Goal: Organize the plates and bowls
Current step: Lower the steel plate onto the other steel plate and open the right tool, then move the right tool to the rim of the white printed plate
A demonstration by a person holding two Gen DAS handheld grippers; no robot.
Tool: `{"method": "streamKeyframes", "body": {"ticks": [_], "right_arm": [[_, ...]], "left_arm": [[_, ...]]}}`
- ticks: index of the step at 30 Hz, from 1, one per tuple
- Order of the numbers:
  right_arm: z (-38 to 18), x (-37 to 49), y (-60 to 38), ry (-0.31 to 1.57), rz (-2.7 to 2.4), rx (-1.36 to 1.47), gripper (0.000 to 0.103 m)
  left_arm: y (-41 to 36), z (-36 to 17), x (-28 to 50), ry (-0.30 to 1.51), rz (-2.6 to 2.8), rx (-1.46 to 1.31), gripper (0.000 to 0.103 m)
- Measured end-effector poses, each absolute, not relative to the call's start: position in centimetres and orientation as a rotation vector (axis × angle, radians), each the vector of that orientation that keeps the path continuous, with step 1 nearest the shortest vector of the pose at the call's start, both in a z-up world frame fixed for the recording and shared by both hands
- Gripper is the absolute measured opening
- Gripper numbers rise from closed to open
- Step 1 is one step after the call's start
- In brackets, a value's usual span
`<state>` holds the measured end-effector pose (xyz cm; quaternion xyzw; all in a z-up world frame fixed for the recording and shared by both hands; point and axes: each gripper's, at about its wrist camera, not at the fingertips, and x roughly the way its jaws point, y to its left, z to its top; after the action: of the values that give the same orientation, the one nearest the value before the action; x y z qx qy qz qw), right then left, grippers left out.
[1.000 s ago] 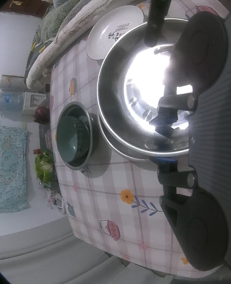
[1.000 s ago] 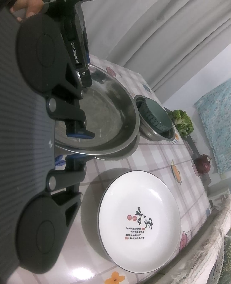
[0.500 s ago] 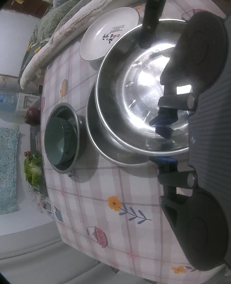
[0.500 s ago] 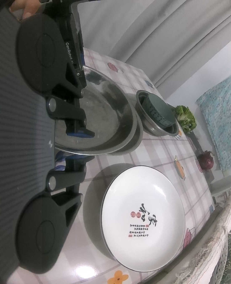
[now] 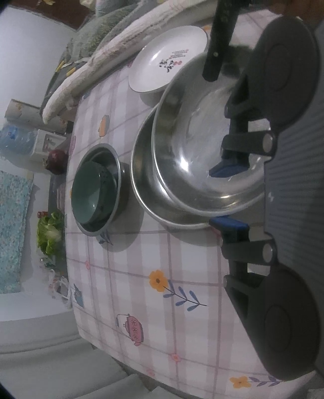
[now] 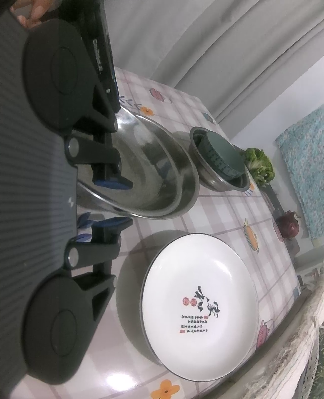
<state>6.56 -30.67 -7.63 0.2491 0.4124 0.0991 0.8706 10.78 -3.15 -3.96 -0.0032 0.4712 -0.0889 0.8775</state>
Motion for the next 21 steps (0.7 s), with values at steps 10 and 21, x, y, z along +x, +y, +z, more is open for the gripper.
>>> {"method": "streamKeyframes", "body": {"ticks": [10, 21], "right_arm": [[-7.7, 6.0, -31.0, 0.845, 0.159, 0.545, 0.042], [-8.7, 6.6, -31.7, 0.848, 0.106, 0.56, 0.042]], "left_arm": [[-1.1, -3.5, 10.4, 0.971, -0.253, -0.084, 0.038], [-1.3, -4.9, 11.8, 0.954, -0.196, -0.014, 0.041]]}}
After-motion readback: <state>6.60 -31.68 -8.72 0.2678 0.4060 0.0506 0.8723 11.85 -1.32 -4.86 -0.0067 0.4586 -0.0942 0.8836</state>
